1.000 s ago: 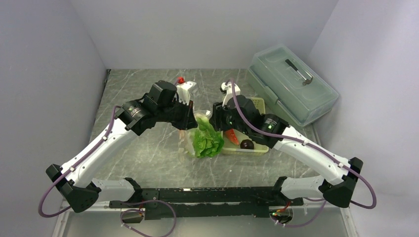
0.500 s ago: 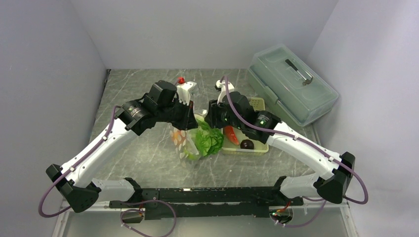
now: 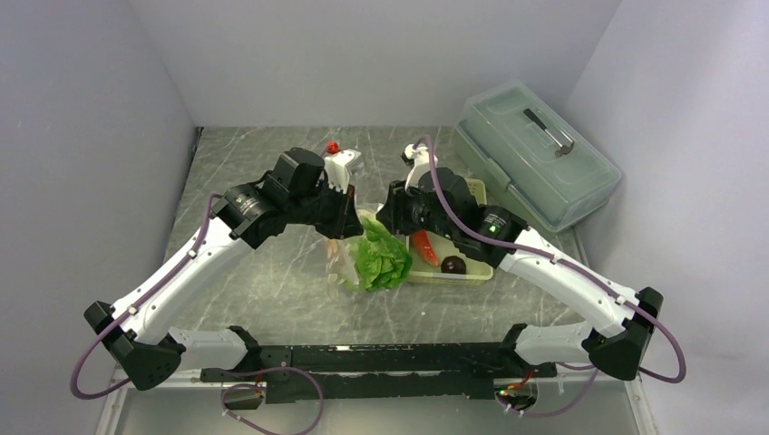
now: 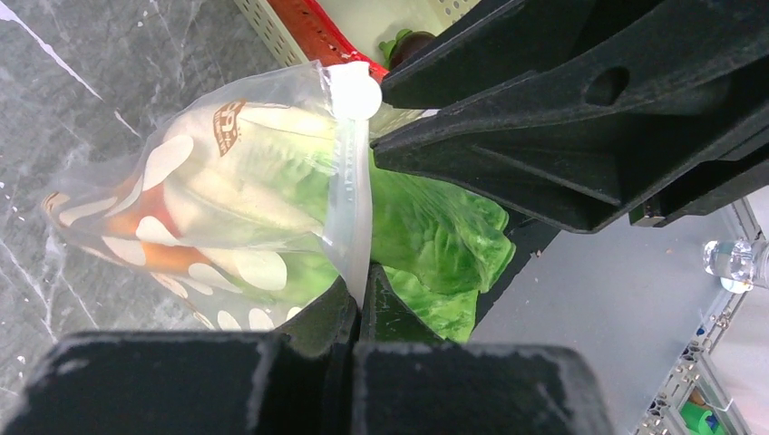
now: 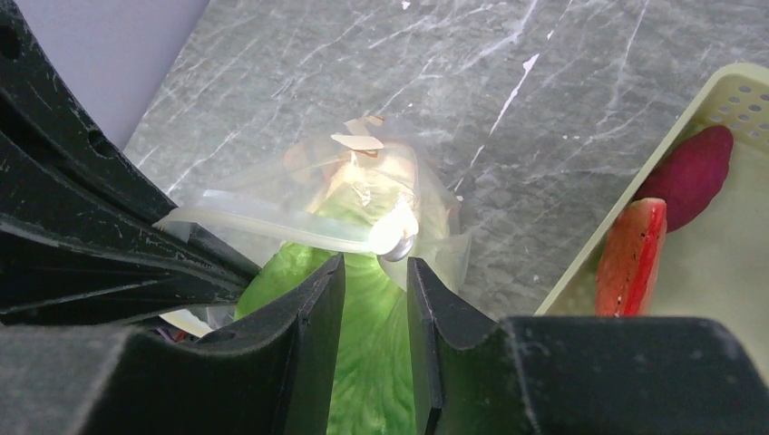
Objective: Place the food in the zip-top bag and seal the zipper
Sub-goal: Place the fake vegetable in the zipper food storage bag.
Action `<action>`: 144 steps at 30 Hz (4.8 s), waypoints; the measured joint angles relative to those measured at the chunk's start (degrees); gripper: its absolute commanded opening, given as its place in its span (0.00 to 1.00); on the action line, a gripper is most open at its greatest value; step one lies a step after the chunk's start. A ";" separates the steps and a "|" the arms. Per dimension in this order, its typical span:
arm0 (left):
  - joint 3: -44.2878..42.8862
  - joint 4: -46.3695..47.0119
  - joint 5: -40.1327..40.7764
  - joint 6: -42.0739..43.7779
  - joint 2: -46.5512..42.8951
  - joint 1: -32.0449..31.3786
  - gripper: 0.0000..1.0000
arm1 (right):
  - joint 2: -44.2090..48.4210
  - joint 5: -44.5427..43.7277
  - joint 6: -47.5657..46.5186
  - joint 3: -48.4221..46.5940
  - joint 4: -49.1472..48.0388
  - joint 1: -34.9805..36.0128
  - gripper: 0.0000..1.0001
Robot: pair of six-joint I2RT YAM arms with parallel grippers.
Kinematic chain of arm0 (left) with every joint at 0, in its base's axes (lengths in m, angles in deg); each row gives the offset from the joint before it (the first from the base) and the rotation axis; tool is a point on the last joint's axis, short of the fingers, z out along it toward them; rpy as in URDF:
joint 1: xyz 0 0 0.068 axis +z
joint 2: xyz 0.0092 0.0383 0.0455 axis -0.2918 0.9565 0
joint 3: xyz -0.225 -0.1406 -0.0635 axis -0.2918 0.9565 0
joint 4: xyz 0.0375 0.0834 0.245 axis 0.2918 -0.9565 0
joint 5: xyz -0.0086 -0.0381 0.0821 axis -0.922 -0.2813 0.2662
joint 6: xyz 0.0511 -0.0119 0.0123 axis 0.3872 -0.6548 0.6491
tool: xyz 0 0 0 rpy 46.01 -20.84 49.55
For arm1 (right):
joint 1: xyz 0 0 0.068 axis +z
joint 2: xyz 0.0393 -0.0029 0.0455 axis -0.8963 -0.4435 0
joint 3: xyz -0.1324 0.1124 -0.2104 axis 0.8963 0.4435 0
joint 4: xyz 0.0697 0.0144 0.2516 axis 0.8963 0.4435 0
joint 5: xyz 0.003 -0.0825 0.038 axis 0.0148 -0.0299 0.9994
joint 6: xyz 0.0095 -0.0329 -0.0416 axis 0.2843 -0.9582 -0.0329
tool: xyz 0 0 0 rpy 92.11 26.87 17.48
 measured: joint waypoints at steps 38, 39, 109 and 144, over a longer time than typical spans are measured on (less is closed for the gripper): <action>0.00 -0.02 -1.73 -0.02 -1.64 0.42 0.00 | -7.52 -5.20 1.81 0.94 -5.40 0.26 0.22; 0.00 -0.02 -1.75 -0.02 -1.84 0.44 0.00 | -7.54 -5.20 1.79 1.09 -5.49 0.22 0.22; 3.67 -13.51 -3.04 -0.81 -1.49 1.68 0.00 | -13.16 11.43 -9.60 -22.34 27.93 -4.42 0.00; 6.34 -4.52 -4.28 -3.17 -0.07 11.65 0.00 | -18.86 29.59 -6.10 -21.51 24.41 -16.37 0.00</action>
